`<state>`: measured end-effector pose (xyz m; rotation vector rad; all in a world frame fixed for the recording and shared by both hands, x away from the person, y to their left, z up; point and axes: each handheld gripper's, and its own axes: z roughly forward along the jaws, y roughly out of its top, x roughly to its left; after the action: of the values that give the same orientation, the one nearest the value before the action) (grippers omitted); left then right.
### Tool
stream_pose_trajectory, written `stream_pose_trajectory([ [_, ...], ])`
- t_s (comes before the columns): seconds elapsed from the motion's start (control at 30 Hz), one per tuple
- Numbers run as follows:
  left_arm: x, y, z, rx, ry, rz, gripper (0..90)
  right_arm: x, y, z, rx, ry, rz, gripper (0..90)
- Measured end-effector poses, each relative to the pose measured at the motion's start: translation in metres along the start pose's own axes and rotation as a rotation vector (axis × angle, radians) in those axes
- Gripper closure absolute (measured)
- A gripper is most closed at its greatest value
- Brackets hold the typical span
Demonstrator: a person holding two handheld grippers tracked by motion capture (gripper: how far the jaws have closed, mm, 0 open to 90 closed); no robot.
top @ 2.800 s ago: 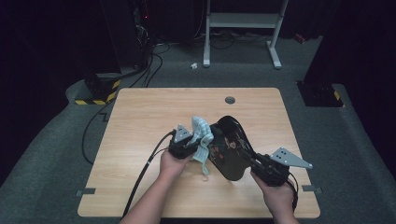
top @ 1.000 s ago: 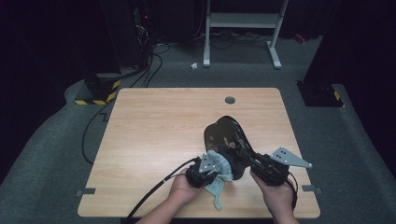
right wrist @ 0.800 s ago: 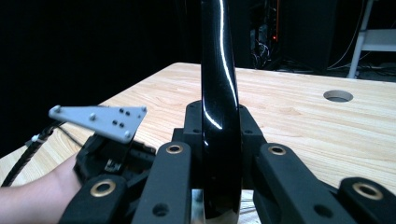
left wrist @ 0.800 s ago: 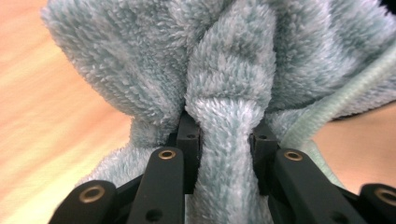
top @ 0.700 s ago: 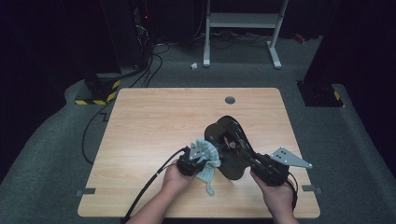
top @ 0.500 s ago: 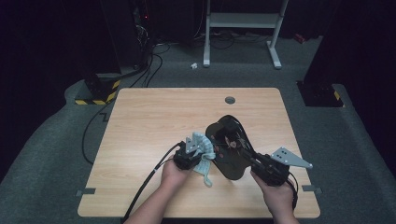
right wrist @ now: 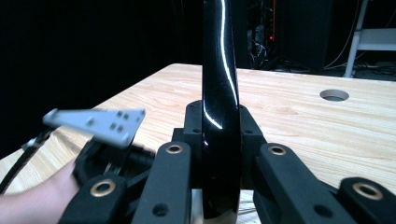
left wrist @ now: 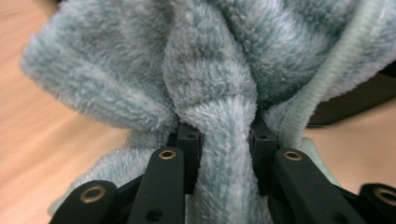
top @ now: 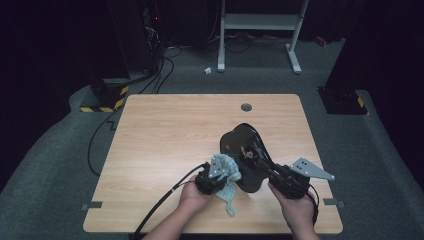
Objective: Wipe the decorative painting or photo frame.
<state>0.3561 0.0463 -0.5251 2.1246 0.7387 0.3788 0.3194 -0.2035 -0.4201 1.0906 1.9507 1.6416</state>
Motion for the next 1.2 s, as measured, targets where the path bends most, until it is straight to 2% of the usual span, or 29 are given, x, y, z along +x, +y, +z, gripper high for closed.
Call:
stream_pose_trajectory([
  [0.13, -0.026, 0.002, 0.001, -0.003, -0.063, 0.045, 72.6, -0.001, 0.000, 0.000, -0.002, 0.006, 0.006, 79.4],
  [0.3, -0.046, 0.005, 0.001, -0.009, -0.135, 0.070, 72.6, -0.001, 0.000, 0.000, -0.003, 0.014, 0.006, 79.3],
  [0.4, -0.051, 0.008, -0.001, -0.022, -0.172, 0.055, 72.5, -0.002, 0.000, 0.000, -0.004, 0.017, 0.007, 79.2],
  [0.47, -0.053, 0.010, -0.002, -0.030, -0.175, 0.055, 72.5, -0.002, 0.000, 0.000, -0.004, 0.017, 0.007, 79.3],
  [0.6, -0.056, 0.023, -0.009, -0.067, -0.185, 0.064, 72.4, -0.002, -0.001, 0.000, -0.004, 0.018, 0.009, 79.2],
  [0.77, -0.049, 0.032, -0.018, -0.111, -0.176, 0.052, 72.4, -0.002, -0.001, 0.000, -0.004, 0.016, 0.008, 79.2],
  [0.87, -0.038, 0.030, -0.018, -0.119, -0.131, 0.059, 72.5, -0.001, -0.001, 0.000, -0.004, 0.014, 0.005, 79.3],
  [0.9, -0.038, 0.030, -0.018, -0.119, -0.131, 0.059, 72.5, -0.001, -0.001, 0.000, -0.004, 0.014, 0.005, 79.3],
  [0.93, -0.032, 0.027, -0.016, -0.111, -0.122, 0.044, 72.4, -0.002, -0.001, 0.000, -0.004, 0.011, 0.007, 79.3],
  [0.97, -0.023, 0.021, -0.012, -0.084, -0.095, 0.037, 72.4, -0.002, -0.001, -0.001, -0.004, 0.009, 0.008, 79.3],
  [1.0, -0.023, 0.021, -0.012, -0.084, -0.095, 0.037, 72.4, -0.002, -0.001, -0.001, -0.003, 0.008, 0.009, 79.3],
  [1.1, -0.008, 0.009, -0.004, -0.027, -0.052, 0.030, 72.3, -0.003, -0.001, -0.001, -0.005, 0.007, 0.011, 79.4],
  [1.17, 0.002, 0.004, -0.001, -0.012, -0.036, 0.007, 72.2, -0.002, -0.001, -0.001, -0.004, 0.006, 0.010, 79.4],
  [1.2, 0.007, 0.002, 0.000, -0.011, -0.014, 0.000, 72.2, -0.002, -0.001, -0.001, -0.004, 0.004, 0.009, 79.4],
])
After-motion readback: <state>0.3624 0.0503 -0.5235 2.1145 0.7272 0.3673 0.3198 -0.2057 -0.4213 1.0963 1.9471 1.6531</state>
